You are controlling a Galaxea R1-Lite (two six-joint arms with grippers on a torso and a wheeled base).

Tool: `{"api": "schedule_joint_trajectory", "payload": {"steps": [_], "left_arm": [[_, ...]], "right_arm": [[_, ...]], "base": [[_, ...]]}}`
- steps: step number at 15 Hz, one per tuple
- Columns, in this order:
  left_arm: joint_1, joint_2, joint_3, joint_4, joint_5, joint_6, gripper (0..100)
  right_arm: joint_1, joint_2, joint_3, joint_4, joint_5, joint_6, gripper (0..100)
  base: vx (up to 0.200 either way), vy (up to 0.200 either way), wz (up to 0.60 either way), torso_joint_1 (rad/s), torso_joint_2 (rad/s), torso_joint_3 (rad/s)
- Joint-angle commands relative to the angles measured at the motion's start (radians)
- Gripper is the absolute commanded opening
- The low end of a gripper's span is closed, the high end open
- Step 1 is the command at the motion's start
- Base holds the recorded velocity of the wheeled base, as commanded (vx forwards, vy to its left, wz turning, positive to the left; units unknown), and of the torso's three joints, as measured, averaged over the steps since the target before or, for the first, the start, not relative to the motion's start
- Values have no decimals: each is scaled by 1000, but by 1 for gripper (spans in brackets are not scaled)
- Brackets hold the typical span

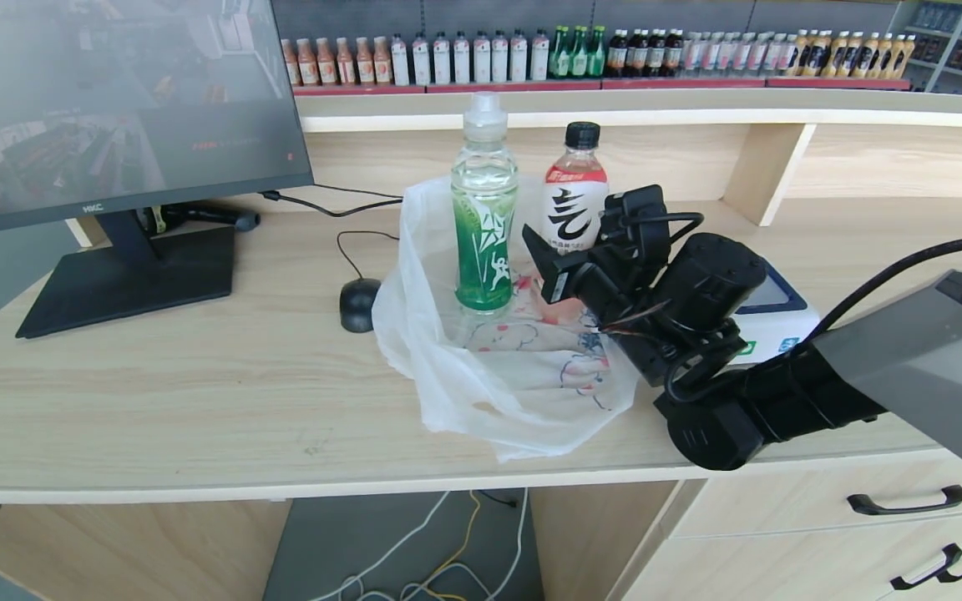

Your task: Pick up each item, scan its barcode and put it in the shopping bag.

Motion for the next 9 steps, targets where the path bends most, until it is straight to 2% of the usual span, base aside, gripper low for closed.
{"api": "schedule_joint_trajectory", "payload": {"steps": [1, 9], "left_arm": [[0, 0, 0, 0, 0, 0, 100], [0, 0, 0, 0, 0, 0, 100]], "right_arm": [[0, -5, 24, -1, 0, 0, 0], [0, -12, 40, -1, -2, 0, 0]], "base": [[0, 0, 0, 0, 0, 0], [0, 0, 0, 0, 0, 0]]}}
